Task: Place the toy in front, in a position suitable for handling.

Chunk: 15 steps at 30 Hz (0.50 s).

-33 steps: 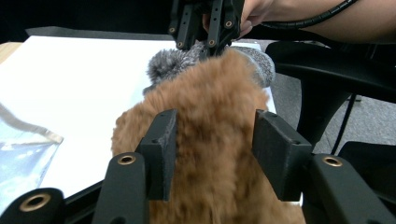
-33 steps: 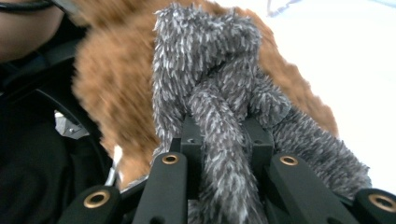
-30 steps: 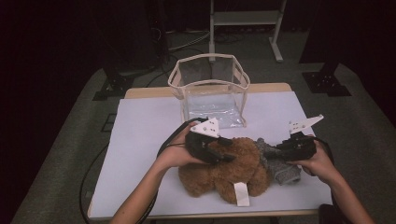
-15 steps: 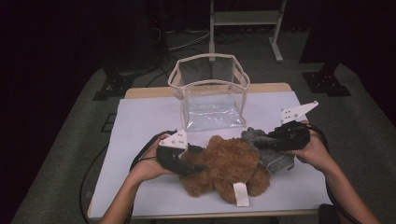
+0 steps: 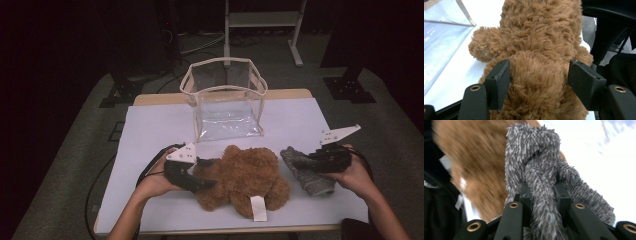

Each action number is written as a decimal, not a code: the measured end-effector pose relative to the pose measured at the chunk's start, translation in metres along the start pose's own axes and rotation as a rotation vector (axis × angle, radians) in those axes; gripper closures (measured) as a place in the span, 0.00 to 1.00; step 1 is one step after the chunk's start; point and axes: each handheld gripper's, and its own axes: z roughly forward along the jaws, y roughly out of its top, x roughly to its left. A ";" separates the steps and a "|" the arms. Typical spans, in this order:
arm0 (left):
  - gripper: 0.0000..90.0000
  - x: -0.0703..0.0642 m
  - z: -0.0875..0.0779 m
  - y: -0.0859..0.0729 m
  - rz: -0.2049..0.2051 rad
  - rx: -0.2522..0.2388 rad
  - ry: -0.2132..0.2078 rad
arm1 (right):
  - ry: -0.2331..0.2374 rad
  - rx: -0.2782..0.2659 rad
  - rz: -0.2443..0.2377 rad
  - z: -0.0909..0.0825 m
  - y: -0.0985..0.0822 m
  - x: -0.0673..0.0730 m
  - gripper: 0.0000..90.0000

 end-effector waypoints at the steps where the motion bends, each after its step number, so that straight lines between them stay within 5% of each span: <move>1: 0.38 0.000 0.000 0.000 0.000 0.000 0.000 | 0.000 0.000 0.000 0.000 0.000 0.000 0.81; 7: 0.38 0.001 -0.002 0.000 0.000 -0.003 0.002 | -0.105 0.044 0.099 -0.012 -0.057 -0.023 0.76; 15: 0.34 0.001 -0.006 -0.005 -0.013 -0.019 0.004 | -0.113 0.052 0.112 -0.007 -0.077 -0.025 0.56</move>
